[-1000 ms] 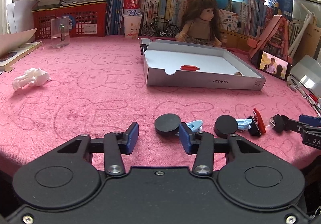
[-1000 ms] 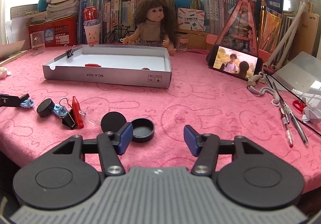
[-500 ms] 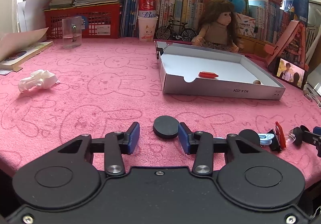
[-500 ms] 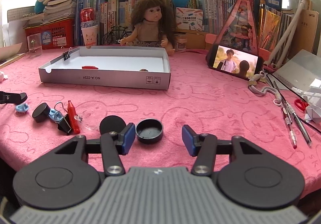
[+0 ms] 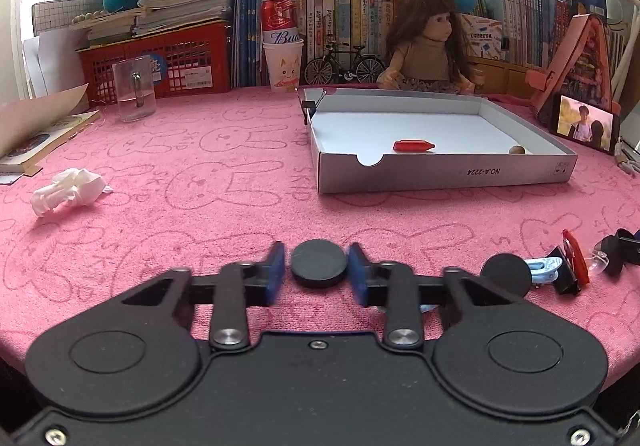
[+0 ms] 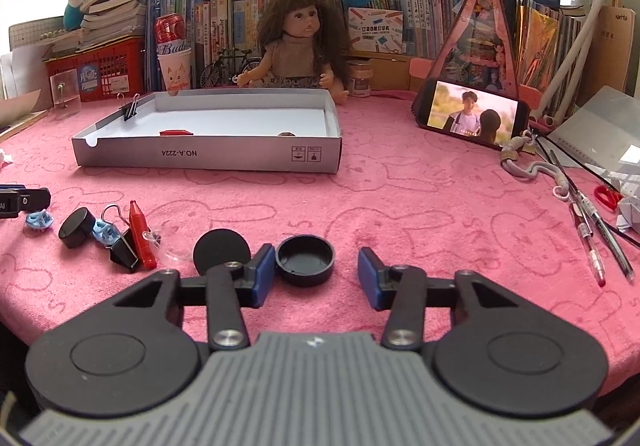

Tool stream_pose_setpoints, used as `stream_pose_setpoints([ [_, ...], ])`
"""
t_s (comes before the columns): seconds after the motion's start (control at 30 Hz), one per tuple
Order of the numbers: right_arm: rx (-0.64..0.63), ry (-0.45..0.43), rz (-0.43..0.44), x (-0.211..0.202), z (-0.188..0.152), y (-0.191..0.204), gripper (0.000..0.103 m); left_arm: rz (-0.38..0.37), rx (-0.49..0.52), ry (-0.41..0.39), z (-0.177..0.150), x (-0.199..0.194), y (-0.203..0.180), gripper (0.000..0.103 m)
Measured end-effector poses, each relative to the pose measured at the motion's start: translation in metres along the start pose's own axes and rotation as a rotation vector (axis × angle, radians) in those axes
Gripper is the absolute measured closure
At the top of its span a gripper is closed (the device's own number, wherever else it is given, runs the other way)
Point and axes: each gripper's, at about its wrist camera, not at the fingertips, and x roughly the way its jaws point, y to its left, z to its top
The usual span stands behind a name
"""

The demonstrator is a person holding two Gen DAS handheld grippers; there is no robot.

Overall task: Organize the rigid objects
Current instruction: 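Grasp the black puck with the left gripper while the right gripper grasps the black lid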

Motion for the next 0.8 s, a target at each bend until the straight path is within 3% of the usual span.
stream_pose_setpoints([
  [0.03,-0.001,-0.001,0.001,0.0,0.001,0.001,0.066,-0.007,-0.011,0.001,0.001,0.0,0.001,0.073],
  [0.27,-0.008,-0.013,-0.001,0.002,0.008,0.003,0.066,-0.035,-0.021,-0.017,0.01,-0.006,0.001,0.073],
  [0.8,0.047,-0.07,0.029,0.025,0.061,0.004,0.066,-0.089,-0.053,-0.06,0.067,0.002,-0.016,0.073],
])
